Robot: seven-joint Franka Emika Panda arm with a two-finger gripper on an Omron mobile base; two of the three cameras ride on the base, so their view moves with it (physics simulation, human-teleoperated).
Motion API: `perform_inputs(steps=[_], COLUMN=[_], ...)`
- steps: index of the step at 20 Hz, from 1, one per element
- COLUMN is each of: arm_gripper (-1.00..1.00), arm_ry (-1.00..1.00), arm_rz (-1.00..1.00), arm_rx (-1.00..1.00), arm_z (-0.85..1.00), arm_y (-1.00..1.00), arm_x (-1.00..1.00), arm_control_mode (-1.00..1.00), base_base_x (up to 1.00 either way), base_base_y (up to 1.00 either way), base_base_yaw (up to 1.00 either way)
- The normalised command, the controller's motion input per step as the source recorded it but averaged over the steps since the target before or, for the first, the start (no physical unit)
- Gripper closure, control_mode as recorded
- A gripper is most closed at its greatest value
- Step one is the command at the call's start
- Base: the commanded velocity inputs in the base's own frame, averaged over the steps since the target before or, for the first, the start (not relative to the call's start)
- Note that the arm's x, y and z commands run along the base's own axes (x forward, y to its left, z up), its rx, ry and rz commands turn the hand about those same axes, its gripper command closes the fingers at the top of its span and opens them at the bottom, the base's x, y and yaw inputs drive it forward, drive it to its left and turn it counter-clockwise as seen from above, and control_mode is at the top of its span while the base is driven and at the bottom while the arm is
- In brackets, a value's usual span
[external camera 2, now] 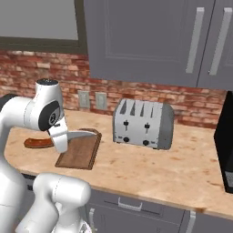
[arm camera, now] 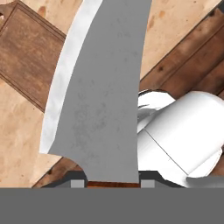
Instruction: Pick up the knife from the drawer and place it on the cutting board. Then place the meat from the plate to the cutting board.
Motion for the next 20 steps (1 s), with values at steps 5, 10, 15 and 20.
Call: perform_inputs(steps=[5,10,15,20], arm_gripper=[1.00,1.00,1.00,1.00], arm_ry=[0.00,0.00,0.00,0.02], arm_rz=[0.00,0.00,0.00,0.04], arm_rx=[0.00,0.00,0.00,-0.02], arm_z=[0.00,0.00,0.00,-0.11], arm_y=[0.00,0.00,0.00,0.03], arm_x=[0.00,0.00,0.00,0.03], arm_control_mode=[1.00,1.00,1.00,-1.00], base_base_x=[0.23,0.20,0.15,0.02], base_base_y=[0.04,-0.25,-0.28,-0.01], base_base_yaw=[0.07,0.23,0.33,0.13])
